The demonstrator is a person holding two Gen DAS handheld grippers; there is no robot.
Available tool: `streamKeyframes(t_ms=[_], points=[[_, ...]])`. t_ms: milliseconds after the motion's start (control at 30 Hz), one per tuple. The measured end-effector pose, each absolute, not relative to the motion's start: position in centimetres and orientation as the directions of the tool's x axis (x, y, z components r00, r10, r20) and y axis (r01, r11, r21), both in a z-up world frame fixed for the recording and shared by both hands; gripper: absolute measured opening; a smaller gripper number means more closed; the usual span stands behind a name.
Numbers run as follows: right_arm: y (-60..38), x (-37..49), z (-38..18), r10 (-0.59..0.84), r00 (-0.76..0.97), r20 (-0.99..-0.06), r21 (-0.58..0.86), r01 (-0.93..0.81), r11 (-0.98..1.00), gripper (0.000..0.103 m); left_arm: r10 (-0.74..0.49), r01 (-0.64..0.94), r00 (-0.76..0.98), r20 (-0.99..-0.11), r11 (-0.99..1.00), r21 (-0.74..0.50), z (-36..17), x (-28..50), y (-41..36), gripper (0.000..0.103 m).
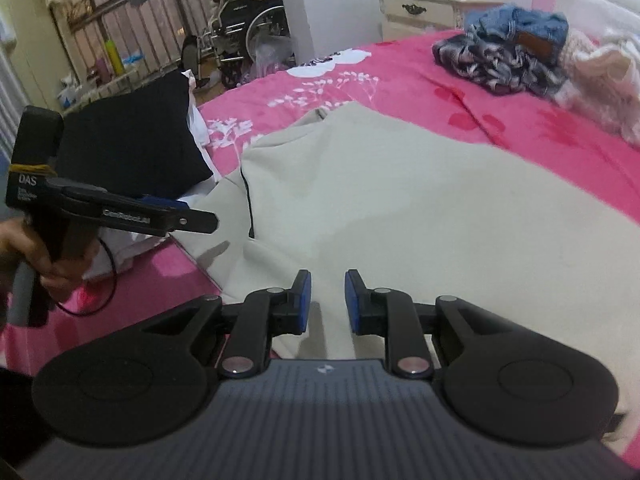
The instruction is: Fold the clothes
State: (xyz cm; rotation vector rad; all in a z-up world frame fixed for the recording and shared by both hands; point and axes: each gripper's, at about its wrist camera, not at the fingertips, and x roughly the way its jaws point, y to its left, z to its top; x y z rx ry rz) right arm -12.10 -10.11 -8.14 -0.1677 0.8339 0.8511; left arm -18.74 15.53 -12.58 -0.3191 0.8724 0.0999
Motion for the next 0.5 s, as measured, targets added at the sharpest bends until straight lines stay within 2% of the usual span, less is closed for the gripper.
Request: streamKeyframes(t_ms=[100, 233, 367, 500], points=[[-9.4, -11.9, -9.5, 0.607, 0.354, -0.712, 0.205, -0.721, 0.662, 0.018, -0.042, -0.212, 0.639, -0.768, 0.950, -0.228, -12.8, -18.3, 15.4, 0.070], [-8.4, -12.5, -12.0, 0.559, 0.347, -0.753, 0.150, -0.737, 0.659, 0.021, -0.041, -0.190, 0.628, -0.777, 0.960, -0.204, -13.4, -17.7, 14.8, 0.073], [-9.4, -12.2, -10.9, 0.594, 0.327, -0.735, 0.229, -0.705, 0.672, 0.022, -0.037, -0.197, 0.620, -0.784, 0.960, -0.201, -13.6, -17.4, 14.5, 0.072], [-10.7, -11.5, -9.9, 0.625, 0.329, -0.708, 0.307, -0.653, 0.692, 0.023, 0.000, -0.237, 0.611, -0.792, 0.954, -0.182, -13.7, -17.0, 14.6, 0.061]])
